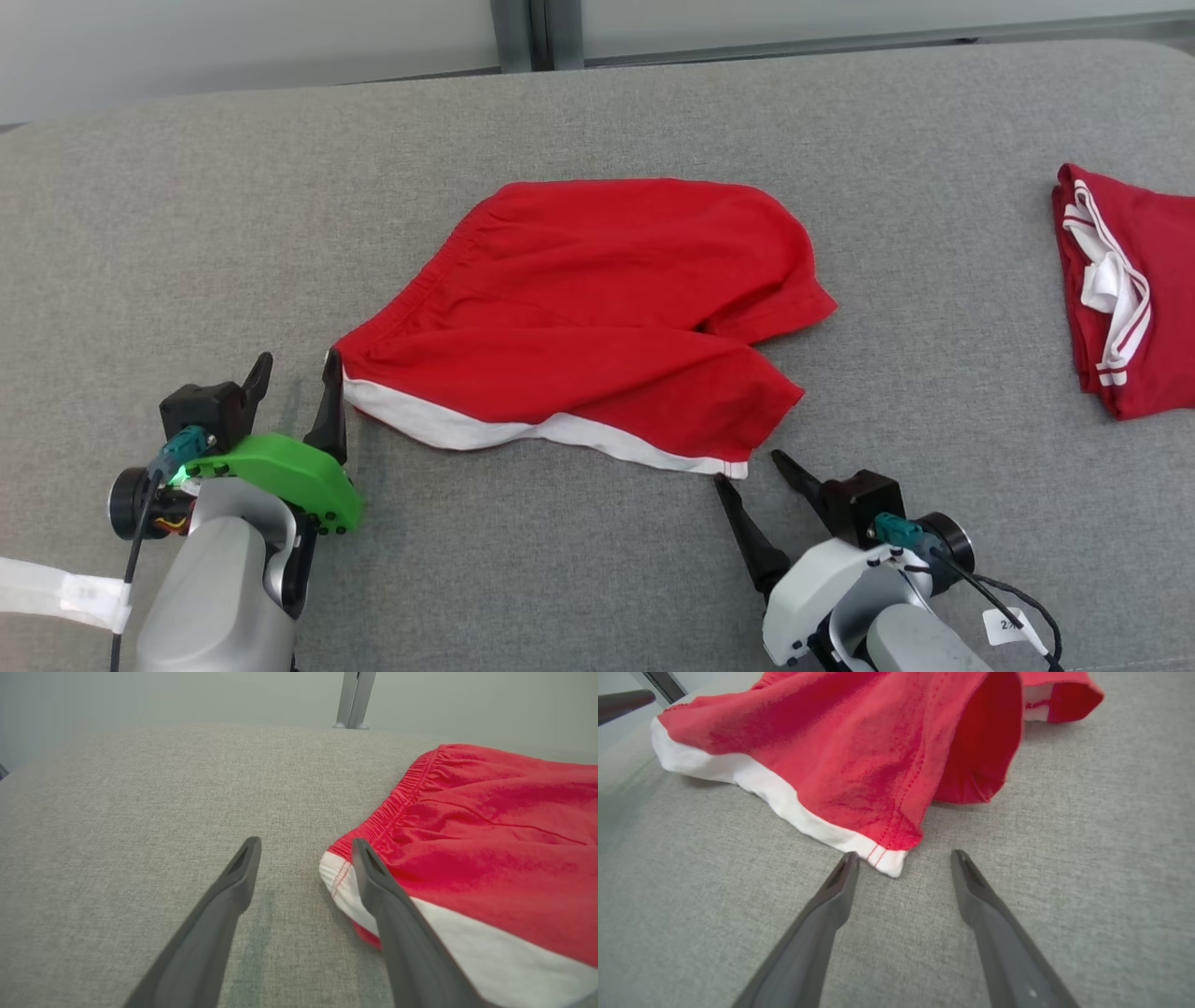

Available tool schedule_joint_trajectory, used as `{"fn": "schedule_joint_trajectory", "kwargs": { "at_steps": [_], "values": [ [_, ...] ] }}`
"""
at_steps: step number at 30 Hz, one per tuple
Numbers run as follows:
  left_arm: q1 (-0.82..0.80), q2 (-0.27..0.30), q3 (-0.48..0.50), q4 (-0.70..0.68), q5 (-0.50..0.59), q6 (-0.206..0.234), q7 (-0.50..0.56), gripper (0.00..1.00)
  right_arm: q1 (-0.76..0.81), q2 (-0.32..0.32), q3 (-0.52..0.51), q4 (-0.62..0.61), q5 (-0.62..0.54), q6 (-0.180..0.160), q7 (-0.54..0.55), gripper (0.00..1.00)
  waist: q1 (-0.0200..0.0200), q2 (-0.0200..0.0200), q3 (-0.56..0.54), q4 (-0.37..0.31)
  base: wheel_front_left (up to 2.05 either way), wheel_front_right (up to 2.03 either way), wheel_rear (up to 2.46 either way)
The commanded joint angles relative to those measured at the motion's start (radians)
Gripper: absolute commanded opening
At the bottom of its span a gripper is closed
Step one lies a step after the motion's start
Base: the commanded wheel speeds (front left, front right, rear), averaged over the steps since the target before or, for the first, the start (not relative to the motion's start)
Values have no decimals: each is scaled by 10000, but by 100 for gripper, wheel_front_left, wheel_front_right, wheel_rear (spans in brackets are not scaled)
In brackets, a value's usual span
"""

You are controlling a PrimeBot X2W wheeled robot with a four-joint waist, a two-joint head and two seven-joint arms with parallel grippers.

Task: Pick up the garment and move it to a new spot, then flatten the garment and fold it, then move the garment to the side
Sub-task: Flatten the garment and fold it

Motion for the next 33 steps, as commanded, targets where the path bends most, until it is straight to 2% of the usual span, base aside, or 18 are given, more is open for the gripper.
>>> {"fn": "schedule_joint_trajectory", "kwargs": {
  "at_steps": [1,8,13,19,22,23,25,26,27,28,30,33],
  "values": [
    [-346,65,-93,282,-20,-23,-18,100,-253,-42,-60,173,94,-20,-6,100,0,0,378,-162,0,0,0],
    [-954,228,-479,1274,-224,-22,-86,100,-811,-40,529,688,449,-16,-156,100,0,0,686,-178,0,0,0],
    [-1045,79,-787,1748,-269,-22,-126,100,-876,-5,935,1158,556,-4,-19,100,0,0,766,1,0,0,0],
    [-1142,-31,-1098,2097,-393,-22,-125,100,-922,-23,781,1677,345,-10,336,100,0,0,769,151,0,0,0],
    [-1220,-103,-1225,2270,-470,-22,-133,100,-932,23,1159,1704,248,31,524,100,0,0,777,176,0,0,0],
    [-1238,-123,-1265,2311,-500,-22,-134,92,-911,43,1322,1693,293,43,569,100,0,0,780,179,0,0,0],
    [-1311,-163,-1347,2416,-535,-22,-137,62,-875,90,1726,1670,403,56,762,100,0,0,790,179,0,0,0],
    [-1349,-168,-1380,2472,-529,-22,-139,46,-852,109,1935,1655,466,66,855,77,0,0,796,173,0,0,0],
    [-1377,-171,-1411,2510,-554,-22,-139,33,-826,121,2079,1648,518,80,930,48,0,0,802,164,0,0,0],
    [-1421,-160,-1443,2541,-630,-4,-142,0,-820,123,2300,1634,574,90,1011,0,0,0,809,132,0,0,0],
    [-1440,-120,-1430,2411,-701,-2,-143,0,-859,89,2186,1567,581,71,922,0,0,0,795,95,0,0,0],
    [-1358,-58,-1060,1734,-854,7,-158,0,-925,-83,1496,1177,504,1,458,0,0,0,720,38,0,0,0]
  ]
}}
